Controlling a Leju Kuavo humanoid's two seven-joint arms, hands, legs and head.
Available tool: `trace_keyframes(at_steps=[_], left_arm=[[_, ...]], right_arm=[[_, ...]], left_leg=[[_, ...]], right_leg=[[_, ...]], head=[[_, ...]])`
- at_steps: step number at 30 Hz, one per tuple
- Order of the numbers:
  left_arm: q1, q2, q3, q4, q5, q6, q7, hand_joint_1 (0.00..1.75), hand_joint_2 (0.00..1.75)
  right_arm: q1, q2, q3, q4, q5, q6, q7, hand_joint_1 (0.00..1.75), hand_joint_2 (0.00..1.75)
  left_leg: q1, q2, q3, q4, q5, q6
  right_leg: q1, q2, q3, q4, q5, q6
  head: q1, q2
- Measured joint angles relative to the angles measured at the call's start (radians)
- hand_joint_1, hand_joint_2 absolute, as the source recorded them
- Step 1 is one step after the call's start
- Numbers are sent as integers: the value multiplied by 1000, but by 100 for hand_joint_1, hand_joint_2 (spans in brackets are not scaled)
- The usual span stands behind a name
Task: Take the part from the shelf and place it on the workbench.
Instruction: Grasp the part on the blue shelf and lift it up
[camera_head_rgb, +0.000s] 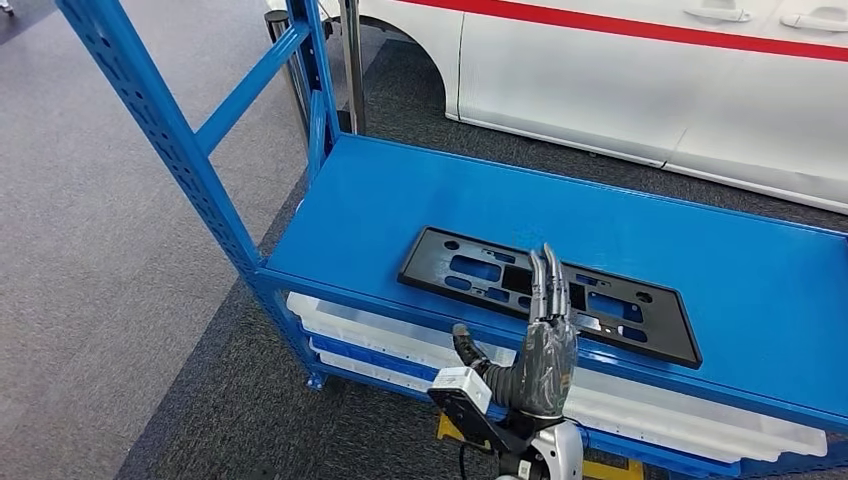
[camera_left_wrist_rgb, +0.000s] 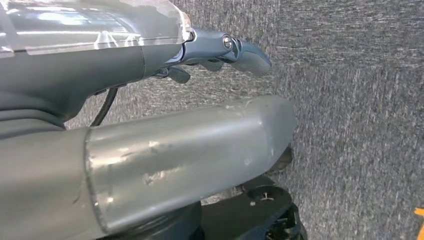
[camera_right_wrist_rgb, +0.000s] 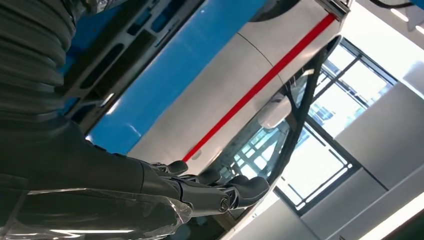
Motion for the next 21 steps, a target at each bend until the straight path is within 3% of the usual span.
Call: trace_keyframes(at_steps=[2,3,6,8,11,12,13,14,15,17,19,21], left_arm=[[-1,-2,0,0,0,0,0,0,0],[-1,-2,0,0,-1,0,-1,0,0],[-2,-2,0,0,-3,-1,0,0,0],[-3,-2,-1,0,-4,-1,1,0,0],[-3,-2,-4,0,-8,-1,3,0,0],[-3,-2,-6,0,-9,-1,4,0,0],[-2,-2,-8,0,-10,-1,4,0,0],[-2,-2,-10,0,-10,-2,5,0,0],[-3,-1,-12,0,-11,-2,5,0,0],[-5,0,-18,0,-13,-2,6,0,0],[-8,1,-23,0,-16,-3,8,0,0],[-8,1,-26,0,-18,-3,10,0,0]], right_arm=[[9,-2,2,14,44,-1,14,0,175],[12,-3,1,22,70,-1,20,0,175],[23,-4,-10,41,135,-3,29,0,175],[27,-3,-23,47,175,-4,37,0,175],[29,-2,-46,59,228,-5,50,0,175],[30,-2,-55,63,241,-5,55,0,175],[30,-2,-65,68,253,-5,59,0,175],[31,-1,-73,72,263,-5,64,0,175],[30,-1,-80,74,274,-5,72,0,175],[29,1,-92,76,309,-5,98,0,175],[24,3,-107,77,343,-6,126,0,175],[14,3,-121,82,367,-6,149,0,175]], left_leg=[[-2,-1,2,3,-4,-7],[-4,-1,1,4,-5,-12],[-5,-1,0,3,-6,-30],[-3,0,-10,28,-27,-40],[0,1,-85,198,-118,-49],[0,1,-111,254,-138,-51],[0,1,-125,282,-139,-51],[0,1,-119,271,-121,-50],[0,1,-97,224,-89,-48],[-2,1,-33,90,-31,-41],[-6,0,1,20,-15,-34],[-7,-1,2,13,-15,-25]], right_leg=[[1,-1,65,-131,51,-6],[4,0,80,-166,59,-9],[7,2,81,-180,62,-20],[2,0,85,-189,67,-31],[1,-4,87,-192,68,-42],[2,-4,87,-191,68,-43],[3,-4,87,-190,67,-44],[4,-4,87,-188,66,-44],[4,-3,89,-186,64,-44],[6,-1,90,-181,59,-39],[10,-1,88,-177,57,-30],[11,-1,86,-178,59,-21]], head=[[0,0],[0,0],[0,0],[-1,0],[-1,0],[-1,0],[-1,0],[-1,0],[-1,0],[-1,0],[0,0],[0,0]])
